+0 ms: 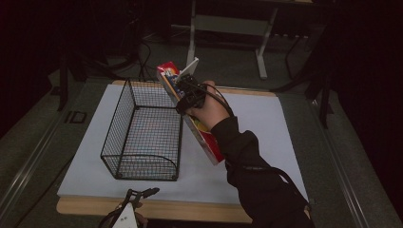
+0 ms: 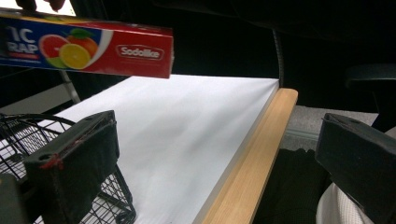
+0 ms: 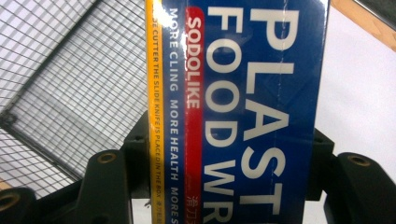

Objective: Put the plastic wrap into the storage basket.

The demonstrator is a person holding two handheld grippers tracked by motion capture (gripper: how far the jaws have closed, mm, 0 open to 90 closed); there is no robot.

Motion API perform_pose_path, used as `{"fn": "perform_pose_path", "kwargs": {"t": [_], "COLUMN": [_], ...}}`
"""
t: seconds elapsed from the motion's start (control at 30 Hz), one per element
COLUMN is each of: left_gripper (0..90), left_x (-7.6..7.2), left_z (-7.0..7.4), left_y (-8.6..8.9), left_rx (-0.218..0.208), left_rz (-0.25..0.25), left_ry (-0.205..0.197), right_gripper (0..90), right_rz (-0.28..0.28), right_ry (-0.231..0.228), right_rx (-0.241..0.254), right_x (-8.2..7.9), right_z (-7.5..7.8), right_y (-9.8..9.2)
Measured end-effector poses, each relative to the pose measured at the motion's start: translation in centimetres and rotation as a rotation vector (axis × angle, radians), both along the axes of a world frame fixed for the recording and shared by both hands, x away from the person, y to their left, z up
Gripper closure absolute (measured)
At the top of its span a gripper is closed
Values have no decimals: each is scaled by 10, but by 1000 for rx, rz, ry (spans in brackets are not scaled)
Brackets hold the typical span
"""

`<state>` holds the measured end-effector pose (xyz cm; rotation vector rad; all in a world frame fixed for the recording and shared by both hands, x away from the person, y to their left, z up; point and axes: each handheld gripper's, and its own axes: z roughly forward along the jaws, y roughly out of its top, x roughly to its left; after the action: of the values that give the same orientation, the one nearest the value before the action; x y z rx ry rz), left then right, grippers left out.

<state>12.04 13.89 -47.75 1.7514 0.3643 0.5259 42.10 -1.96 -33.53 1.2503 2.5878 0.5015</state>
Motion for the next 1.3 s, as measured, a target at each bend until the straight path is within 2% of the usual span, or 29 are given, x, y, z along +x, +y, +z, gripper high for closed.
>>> {"fn": "perform_pose_path", "kwargs": {"t": [0.17, 0.3, 0.67, 0.87, 1.03, 1.2, 1.3], "left_gripper": [2, 2, 2, 2, 2, 2, 2], "left_x": [-1, -1, -2, -2, -3, -4, -4], "left_z": [0, 0, 0, 0, 1, 1, 1], "left_y": [-1, 0, 1, 2, 3, 5, 5], "left_rx": [3, 3, -2, 0, -5, -6, -5], "left_rz": [-2, 0, 0, 1, 3, 10, 11], "left_ry": [-1, -1, -4, -6, -9, -9, -11], "right_gripper": [395, 395, 395, 395, 395, 395, 395], "right_rz": [14, 29, 71, 78, 82, 97, 92], "right_ry": [-10, -15, -50, -62, -91, -95, -122], "right_rx": [12, 42, 69, 78, 84, 119, 129], "right_x": [-1, -4, -8, -9, -7, -7, -7], "right_z": [5, 10, 22, 24, 26, 26, 25], "right_y": [11, 26, 58, 73, 86, 98, 104]}}
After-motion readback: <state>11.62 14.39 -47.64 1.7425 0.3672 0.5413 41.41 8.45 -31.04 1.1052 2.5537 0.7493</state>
